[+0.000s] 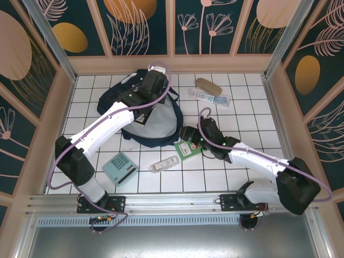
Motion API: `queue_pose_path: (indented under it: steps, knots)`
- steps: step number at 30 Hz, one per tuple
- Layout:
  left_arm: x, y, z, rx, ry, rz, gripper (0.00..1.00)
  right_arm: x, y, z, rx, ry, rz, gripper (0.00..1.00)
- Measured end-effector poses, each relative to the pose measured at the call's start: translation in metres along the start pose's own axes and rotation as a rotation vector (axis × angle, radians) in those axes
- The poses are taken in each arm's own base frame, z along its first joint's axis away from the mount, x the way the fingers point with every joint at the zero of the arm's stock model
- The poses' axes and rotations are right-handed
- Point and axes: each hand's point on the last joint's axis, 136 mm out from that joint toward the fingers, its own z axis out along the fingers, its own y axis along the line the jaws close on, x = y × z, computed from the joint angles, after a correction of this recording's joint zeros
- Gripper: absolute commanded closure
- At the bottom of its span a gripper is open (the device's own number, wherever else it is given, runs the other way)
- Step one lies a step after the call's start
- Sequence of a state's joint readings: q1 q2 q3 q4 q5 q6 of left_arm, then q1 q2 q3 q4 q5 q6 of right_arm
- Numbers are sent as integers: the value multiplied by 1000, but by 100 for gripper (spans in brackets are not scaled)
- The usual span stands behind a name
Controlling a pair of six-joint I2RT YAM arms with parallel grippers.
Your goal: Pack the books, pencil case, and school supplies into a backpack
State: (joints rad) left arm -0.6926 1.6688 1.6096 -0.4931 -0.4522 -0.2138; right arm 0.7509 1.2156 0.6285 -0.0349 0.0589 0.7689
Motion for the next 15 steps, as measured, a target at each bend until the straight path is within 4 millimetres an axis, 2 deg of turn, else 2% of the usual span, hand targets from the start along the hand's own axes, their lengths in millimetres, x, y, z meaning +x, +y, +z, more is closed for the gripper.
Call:
queue_pose_path:
  steps: [4, 6, 15]
  knots:
    - [1, -1, 0, 4, 2, 0, 100, 35, -22, -2, 28, 78, 7, 16]
    - [1, -1, 0, 7, 3, -3, 100, 47, -32, -1, 49, 106, 17, 18]
    - [1, -1, 0, 7, 4, -6, 100, 69, -61, 16, 149, 181, 34, 17]
